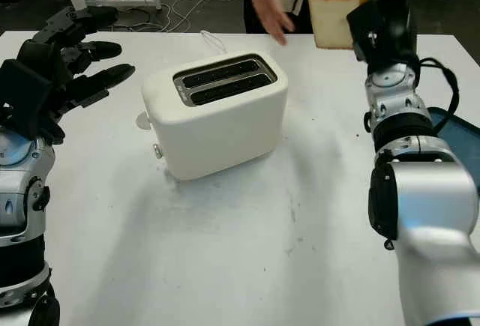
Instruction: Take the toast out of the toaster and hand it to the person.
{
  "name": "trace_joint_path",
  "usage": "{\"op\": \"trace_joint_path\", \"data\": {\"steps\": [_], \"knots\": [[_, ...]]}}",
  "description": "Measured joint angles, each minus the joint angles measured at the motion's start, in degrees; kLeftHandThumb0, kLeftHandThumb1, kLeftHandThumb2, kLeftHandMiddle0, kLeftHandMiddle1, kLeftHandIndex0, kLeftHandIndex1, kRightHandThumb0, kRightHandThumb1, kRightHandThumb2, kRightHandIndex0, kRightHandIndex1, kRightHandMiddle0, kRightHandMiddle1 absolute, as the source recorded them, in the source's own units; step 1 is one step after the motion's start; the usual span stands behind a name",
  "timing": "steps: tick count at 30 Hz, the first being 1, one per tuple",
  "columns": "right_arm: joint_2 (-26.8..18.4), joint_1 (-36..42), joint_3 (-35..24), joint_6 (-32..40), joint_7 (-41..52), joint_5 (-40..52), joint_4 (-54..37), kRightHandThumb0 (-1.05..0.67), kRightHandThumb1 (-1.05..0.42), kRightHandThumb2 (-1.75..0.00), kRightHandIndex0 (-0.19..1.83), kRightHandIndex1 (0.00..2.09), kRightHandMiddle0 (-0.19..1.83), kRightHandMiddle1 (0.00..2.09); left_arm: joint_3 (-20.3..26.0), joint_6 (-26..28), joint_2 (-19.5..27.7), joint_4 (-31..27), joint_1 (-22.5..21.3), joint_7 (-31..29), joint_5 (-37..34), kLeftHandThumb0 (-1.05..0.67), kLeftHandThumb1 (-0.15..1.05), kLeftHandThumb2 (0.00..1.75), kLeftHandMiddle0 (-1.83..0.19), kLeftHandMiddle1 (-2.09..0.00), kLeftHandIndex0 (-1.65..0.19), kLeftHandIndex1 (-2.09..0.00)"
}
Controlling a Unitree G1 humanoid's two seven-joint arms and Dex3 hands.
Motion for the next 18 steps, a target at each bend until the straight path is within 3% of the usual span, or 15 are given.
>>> {"op": "trace_joint_path", "data": {"steps": [2,5,8,18], "knots": [[0.3,0.6,-0.6,0.0,0.0,0.4,0.5,-0.26,-0.92,-0.38,0.58,1.75,0.26,1.57,0.0,-0.1,0.0,0.0,0.0,0.0,0.0,-0.22,0.84,0.00,-0.20,-0.96,-0.33,-0.55],[0.7,1.7,-0.4,0.0,0.1,0.3,0.8,-0.28,-0.92,-0.34,0.83,1.75,0.54,1.73,0.0,-0.1,0.0,0.0,0.0,0.0,0.0,-0.23,0.84,0.00,-0.20,-0.96,-0.33,-0.55],[1.0,2.5,-0.4,-0.1,1.5,0.4,0.8,-0.31,-0.92,-0.36,0.91,1.75,0.70,1.74,0.0,-0.1,0.0,0.0,0.0,0.0,0.0,-0.24,0.84,0.00,-0.21,-0.97,-0.33,-0.56],[1.7,2.9,0.6,-0.2,2.0,0.1,0.8,-0.27,-0.92,-0.36,0.92,1.75,0.59,1.75,0.0,-0.3,0.0,0.0,0.0,-0.1,0.0,-0.24,0.84,0.00,-0.20,-0.97,-0.32,-0.56]]}}
